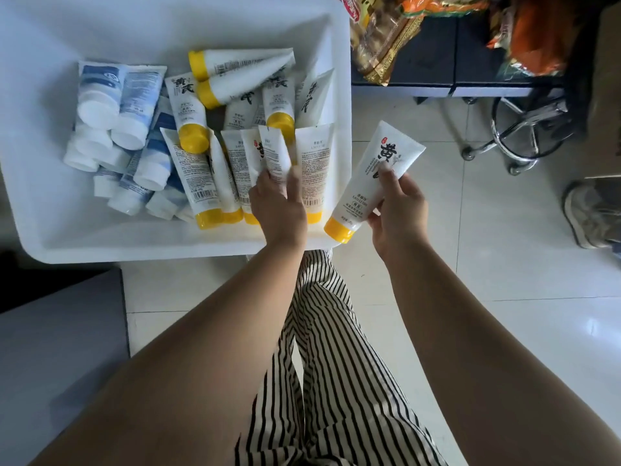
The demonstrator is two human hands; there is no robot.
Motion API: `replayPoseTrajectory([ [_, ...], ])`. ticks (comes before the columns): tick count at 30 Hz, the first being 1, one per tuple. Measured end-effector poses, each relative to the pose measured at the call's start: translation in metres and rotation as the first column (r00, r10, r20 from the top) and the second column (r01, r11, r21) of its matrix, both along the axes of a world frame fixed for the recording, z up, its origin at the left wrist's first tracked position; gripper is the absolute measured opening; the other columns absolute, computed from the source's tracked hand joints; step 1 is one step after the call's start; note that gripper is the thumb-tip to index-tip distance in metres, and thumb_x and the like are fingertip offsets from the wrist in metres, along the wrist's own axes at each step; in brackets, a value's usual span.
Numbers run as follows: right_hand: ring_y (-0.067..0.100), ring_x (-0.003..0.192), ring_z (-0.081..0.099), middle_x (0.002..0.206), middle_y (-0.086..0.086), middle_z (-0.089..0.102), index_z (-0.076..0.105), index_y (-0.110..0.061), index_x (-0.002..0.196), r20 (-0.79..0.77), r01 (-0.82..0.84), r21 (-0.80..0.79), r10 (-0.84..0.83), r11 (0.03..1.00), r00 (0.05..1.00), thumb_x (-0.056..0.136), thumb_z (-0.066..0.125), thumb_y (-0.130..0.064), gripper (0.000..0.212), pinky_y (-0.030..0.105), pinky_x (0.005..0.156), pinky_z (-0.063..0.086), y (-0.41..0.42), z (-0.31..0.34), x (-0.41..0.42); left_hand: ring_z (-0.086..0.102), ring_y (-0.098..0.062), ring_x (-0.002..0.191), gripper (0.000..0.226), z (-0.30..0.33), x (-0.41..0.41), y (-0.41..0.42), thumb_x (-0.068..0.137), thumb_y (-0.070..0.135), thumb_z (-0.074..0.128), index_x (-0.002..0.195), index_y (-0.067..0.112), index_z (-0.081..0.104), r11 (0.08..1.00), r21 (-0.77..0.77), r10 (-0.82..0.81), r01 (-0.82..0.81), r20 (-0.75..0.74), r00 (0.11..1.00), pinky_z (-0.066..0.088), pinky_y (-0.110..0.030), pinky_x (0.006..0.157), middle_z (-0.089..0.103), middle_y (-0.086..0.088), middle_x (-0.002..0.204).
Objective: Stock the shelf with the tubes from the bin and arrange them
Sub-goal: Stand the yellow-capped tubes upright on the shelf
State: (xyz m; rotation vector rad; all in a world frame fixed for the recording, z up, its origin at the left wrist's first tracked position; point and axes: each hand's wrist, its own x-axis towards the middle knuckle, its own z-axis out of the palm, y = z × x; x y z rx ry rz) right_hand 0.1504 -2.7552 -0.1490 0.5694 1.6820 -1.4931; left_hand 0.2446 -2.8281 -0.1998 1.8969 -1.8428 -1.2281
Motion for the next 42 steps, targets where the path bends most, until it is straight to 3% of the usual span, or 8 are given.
replayPoseTrajectory([
  [4, 0.010, 0.057, 0.056, 0.062, -0.002, 0.058, 0.056, -0.013, 0.071, -0.005, -0.027, 0.020, 0.027, 0.999, 1.000, 0.091, 0.057, -0.020, 0.021, 0.028, 0.063, 0.048, 0.002, 0.008, 0.000, 0.057, -0.027, 0.102, 0.053, 0.024, 0.011, -0.003, 0.091, 0.033, 0.030, 0.115, -0.007, 0.053, 0.985, -0.030, 0.158, -0.169, -0.217, 0.963, 0.040, -0.025, 0.081, 0.060, -0.024, 0.110],
  [8, 0.013, 0.060, 0.059, 0.069, 0.001, 0.062, 0.061, -0.015, 0.072, -0.046, -0.112, -0.034, 0.110, 0.993, 0.993, 0.089, 0.059, -0.016, 0.017, 0.027, 0.061, 0.050, -0.005, 0.040, -0.002, 0.048, -0.020, 0.119, 0.042, 0.072, 0.013, -0.025, 0.102, 0.024, 0.025, 0.138, 0.004, 0.034, 0.839, 0.216, 0.539, -0.499, -0.453, 0.710, 0.039, -0.024, 0.096, 0.046, -0.008, 0.132],
  [11, 0.014, 0.063, 0.062, 0.070, 0.000, 0.068, 0.067, -0.016, 0.076, -0.083, -0.148, -0.097, 0.140, 0.984, 0.987, 0.087, 0.062, -0.016, 0.012, 0.029, 0.065, 0.053, -0.016, 0.078, -0.006, 0.053, -0.019, 0.113, 0.039, 0.114, 0.019, -0.047, 0.101, 0.028, 0.026, 0.134, 0.011, 0.040, 0.779, 0.369, 0.623, -0.507, -0.553, 0.553, 0.042, -0.030, 0.100, 0.054, -0.004, 0.127],
  [13, 0.011, 0.058, 0.061, 0.069, -0.001, 0.068, 0.069, -0.017, 0.079, -0.126, -0.195, -0.118, 0.180, 0.974, 0.976, 0.086, 0.063, -0.017, 0.009, 0.024, 0.059, 0.052, -0.024, 0.106, -0.009, 0.056, -0.022, 0.105, 0.037, 0.144, 0.019, -0.059, 0.100, 0.032, 0.027, 0.125, 0.015, 0.049, 0.774, 0.433, 0.632, -0.461, -0.551, 0.544, 0.043, -0.032, 0.096, 0.059, -0.004, 0.115],
  [17, 0.002, 0.046, 0.056, 0.060, -0.007, 0.065, 0.067, -0.016, 0.081, -0.257, -0.287, -0.197, 0.233, 0.937, 0.938, 0.088, 0.061, -0.014, 0.009, 0.013, 0.044, 0.043, -0.032, 0.166, -0.009, 0.059, -0.026, 0.103, 0.031, 0.200, 0.030, -0.070, 0.097, 0.040, 0.032, 0.099, 0.022, 0.057, 0.890, 0.356, 0.451, -0.286, -0.588, 0.671, 0.045, -0.041, 0.096, 0.061, -0.006, 0.108],
  [21, 0.010, 0.065, 0.063, 0.079, -0.002, 0.070, 0.069, -0.018, 0.087, -0.346, -0.326, -0.259, 0.227, 0.909, 0.910, 0.088, 0.060, -0.013, 0.011, 0.021, 0.057, 0.052, -0.035, 0.218, -0.001, 0.059, -0.025, 0.103, 0.031, 0.248, 0.040, -0.071, 0.092, 0.050, 0.039, 0.105, 0.024, 0.049, 0.985, 0.128, 0.171, -0.117, -0.611, 0.772, 0.046, -0.047, 0.095, 0.060, -0.003, 0.108],
  [32, 0.017, 0.085, 0.067, 0.099, 0.001, 0.071, 0.064, -0.011, 0.113, -0.680, -0.415, -0.366, 0.066, 0.833, 0.730, 0.090, 0.057, -0.017, 0.025, 0.029, 0.069, 0.053, -0.007, 0.387, -0.015, 0.060, -0.025, 0.097, 0.014, 0.416, 0.017, -0.067, 0.096, 0.036, 0.040, 0.093, 0.032, 0.052, 0.978, -0.152, -0.208, 0.144, -0.788, 0.580, 0.046, -0.052, 0.094, 0.062, 0.001, 0.097],
  [42, 0.006, 0.072, 0.068, 0.084, -0.006, 0.072, 0.067, -0.015, 0.094, -0.760, -0.443, -0.482, -0.108, 0.756, 0.641, 0.090, 0.056, -0.011, 0.012, 0.020, 0.060, 0.053, 0.025, 0.483, -0.104, 0.061, -0.031, 0.104, 0.011, 0.514, -0.085, -0.046, 0.094, 0.045, 0.038, 0.088, 0.038, 0.044, 0.937, -0.336, -0.340, 0.096, -0.816, 0.468, 0.048, -0.051, 0.093, 0.061, 0.002, 0.101],
])
